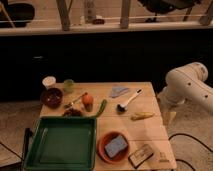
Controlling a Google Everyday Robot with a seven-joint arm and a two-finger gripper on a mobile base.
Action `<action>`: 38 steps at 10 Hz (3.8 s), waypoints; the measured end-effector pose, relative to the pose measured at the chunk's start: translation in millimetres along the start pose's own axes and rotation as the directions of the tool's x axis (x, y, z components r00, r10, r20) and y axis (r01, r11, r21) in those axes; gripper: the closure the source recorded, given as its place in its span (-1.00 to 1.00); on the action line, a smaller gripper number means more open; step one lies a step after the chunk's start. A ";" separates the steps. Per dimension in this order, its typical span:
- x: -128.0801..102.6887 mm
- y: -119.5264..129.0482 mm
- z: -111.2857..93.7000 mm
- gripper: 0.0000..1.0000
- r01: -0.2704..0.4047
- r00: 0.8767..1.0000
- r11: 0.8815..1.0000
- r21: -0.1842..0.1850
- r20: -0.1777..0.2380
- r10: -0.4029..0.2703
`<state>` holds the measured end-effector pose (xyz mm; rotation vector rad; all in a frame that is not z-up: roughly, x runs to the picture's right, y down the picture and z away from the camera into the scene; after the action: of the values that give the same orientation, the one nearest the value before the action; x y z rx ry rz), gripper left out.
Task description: Place banana in tray
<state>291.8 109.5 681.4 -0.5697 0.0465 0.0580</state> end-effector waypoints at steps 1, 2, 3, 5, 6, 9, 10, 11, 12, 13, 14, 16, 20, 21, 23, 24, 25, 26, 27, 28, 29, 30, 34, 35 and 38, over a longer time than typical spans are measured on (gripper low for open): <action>0.0 0.0 0.0 -0.60 0.000 1.000 1.000 0.000 0.000 0.000; 0.0 -0.1 0.0 -0.60 0.000 1.000 1.000 0.000 0.000 0.000; 0.7 -1.6 2.9 -0.60 -0.004 1.000 1.000 0.001 0.003 0.004; -1.6 -16.7 23.4 -0.60 -0.015 1.000 1.000 0.012 0.020 0.014; -2.8 -21.9 33.2 -0.60 -0.018 1.000 1.000 0.014 0.026 0.017; -0.2 -27.7 40.8 -0.60 -0.036 0.999 0.999 0.020 0.040 0.036; -1.2 -33.0 49.2 -0.60 -0.049 0.997 0.999 0.017 0.052 0.048; -2.3 -36.7 59.4 -0.60 -0.058 0.996 0.998 0.014 0.062 0.057; -1.7 -38.5 65.1 -0.60 -0.065 0.996 0.998 0.012 0.068 0.064; 0.0 -40.4 71.8 -0.60 -0.074 0.995 0.997 0.010 0.073 0.073; 0.9 -42.6 74.3 -0.60 -0.084 0.993 0.996 0.008 0.081 0.083; 2.2 -42.7 84.8 -0.60 -0.103 0.990 0.995 -0.001 0.100 0.102; 4.2 -47.5 106.3 -0.60 -0.144 0.981 0.989 -0.014 0.131 0.144; 5.7 -47.4 110.9 -0.60 -0.154 0.978 0.988 -0.019 0.137 0.155; 6.7 -47.2 128.9 -0.60 -0.178 0.971 0.984 -0.030 0.155 0.181; 5.6 -47.7 133.1 -0.60 -0.183 0.969 0.983 -0.032 0.161 0.186; 4.8 -48.2 137.1 -0.60 -0.192 0.966 0.981 -0.036 0.169 0.195; 5.2 -48.3 141.4 -0.60 -0.201 0.963 0.979 -0.040 0.176 0.205; 5.4 -47.7 148.2 -0.60 -0.210 0.959 0.977 -0.045 0.183 0.215; 4.9 -47.5 151.2 -0.60 -0.213 0.958 0.976 -0.047 0.186 0.218; 3.2 -46.8 156.7 -0.60 -0.217 0.956 0.975 -0.052 0.191 0.223; 0.5 -47.0 160.4 -0.60 -0.218 0.954 0.974 -0.056 0.196 0.225; -3.2 -45.3 169.7 -0.60 -0.215 0.952 0.974 -0.068 0.206 0.225; -4.0 -44.7 171.7 -0.60 -0.214 0.952 0.974 -0.071 0.208 0.224; -5.5 -43.6 176.3 -0.60 -0.212 0.951 0.974 -0.079 0.212 0.224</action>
<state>294.2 167.9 853.5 -0.6089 -0.1086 0.3385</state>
